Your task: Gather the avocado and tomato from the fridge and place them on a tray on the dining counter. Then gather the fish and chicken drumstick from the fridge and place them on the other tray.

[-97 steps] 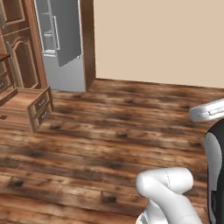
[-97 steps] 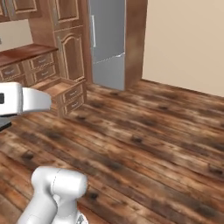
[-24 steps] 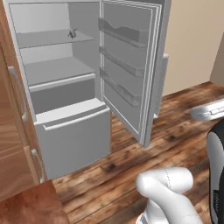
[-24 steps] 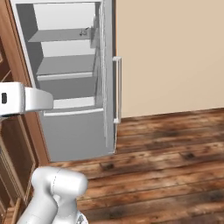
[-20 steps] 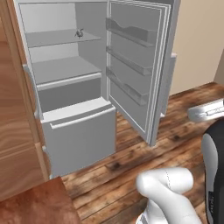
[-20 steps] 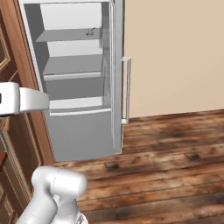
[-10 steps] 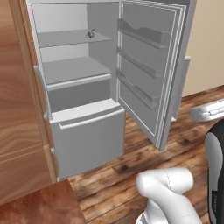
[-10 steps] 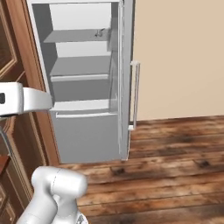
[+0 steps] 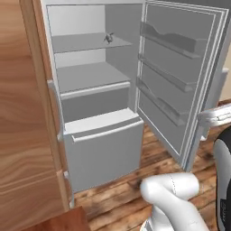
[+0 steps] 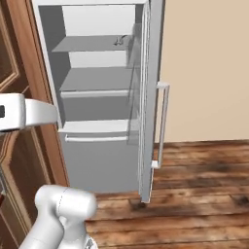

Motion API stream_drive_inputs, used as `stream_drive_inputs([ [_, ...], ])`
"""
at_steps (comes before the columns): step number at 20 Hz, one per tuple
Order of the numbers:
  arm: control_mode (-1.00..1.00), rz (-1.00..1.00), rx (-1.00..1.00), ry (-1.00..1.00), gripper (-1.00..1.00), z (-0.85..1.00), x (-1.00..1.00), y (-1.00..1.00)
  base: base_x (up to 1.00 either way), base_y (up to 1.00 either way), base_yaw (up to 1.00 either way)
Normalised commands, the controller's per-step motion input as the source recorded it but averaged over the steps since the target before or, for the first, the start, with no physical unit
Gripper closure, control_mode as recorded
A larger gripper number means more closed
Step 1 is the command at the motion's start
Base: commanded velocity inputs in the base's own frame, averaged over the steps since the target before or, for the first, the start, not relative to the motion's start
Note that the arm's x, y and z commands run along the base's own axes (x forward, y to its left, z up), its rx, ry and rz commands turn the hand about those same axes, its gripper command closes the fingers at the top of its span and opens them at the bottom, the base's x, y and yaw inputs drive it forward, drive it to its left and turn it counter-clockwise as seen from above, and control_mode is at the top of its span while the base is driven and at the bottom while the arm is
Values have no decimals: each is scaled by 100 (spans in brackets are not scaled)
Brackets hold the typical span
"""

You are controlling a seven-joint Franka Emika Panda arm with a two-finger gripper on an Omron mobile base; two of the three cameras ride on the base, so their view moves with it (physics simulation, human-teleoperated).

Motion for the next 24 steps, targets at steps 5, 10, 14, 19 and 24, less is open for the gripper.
stream_drive_inputs([
  [5,100,0,0,0,-100,0,0,0,100,-4,31],
  [10,100,0,0,0,-100,0,0,0,100,5,22],
  [14,100,0,0,0,-100,0,0,0,100,-56,19],
  [19,100,0,0,0,-100,0,0,0,100,22,-7],
  [24,100,0,0,0,-100,0,0,0,90,68,-16],
])
